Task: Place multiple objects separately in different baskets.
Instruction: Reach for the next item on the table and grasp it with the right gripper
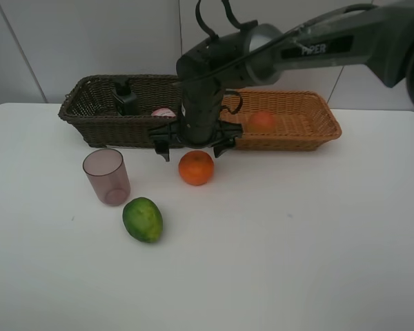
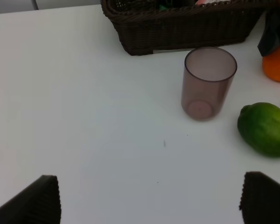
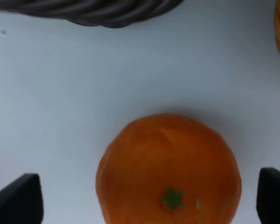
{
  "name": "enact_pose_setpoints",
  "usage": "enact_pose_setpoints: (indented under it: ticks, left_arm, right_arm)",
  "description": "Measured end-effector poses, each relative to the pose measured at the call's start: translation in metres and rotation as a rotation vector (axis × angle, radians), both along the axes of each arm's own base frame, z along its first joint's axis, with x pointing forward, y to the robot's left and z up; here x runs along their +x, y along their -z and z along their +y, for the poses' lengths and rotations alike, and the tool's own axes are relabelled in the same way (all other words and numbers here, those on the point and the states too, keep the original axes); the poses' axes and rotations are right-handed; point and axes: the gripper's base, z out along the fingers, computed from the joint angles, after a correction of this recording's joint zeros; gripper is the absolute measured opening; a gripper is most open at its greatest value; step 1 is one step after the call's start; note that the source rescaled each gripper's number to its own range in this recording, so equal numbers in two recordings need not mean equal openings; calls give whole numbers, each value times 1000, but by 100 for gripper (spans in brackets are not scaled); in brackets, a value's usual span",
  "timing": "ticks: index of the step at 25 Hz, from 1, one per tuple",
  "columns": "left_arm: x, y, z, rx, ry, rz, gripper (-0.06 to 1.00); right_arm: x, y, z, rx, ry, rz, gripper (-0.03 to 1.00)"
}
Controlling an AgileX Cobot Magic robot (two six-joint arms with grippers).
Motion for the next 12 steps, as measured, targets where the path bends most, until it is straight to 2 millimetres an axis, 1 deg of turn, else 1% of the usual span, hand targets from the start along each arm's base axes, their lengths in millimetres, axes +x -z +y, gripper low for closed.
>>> enact_pose_setpoints:
  ticks: [4,12]
  left_arm:
    - [0,0,0,0,0,0,100]
    - [0,0,0,0,0,0,100]
  right_arm:
    - [4,10,-3,-11,7,9,100]
    - [7,18,-1,0,3,4,100]
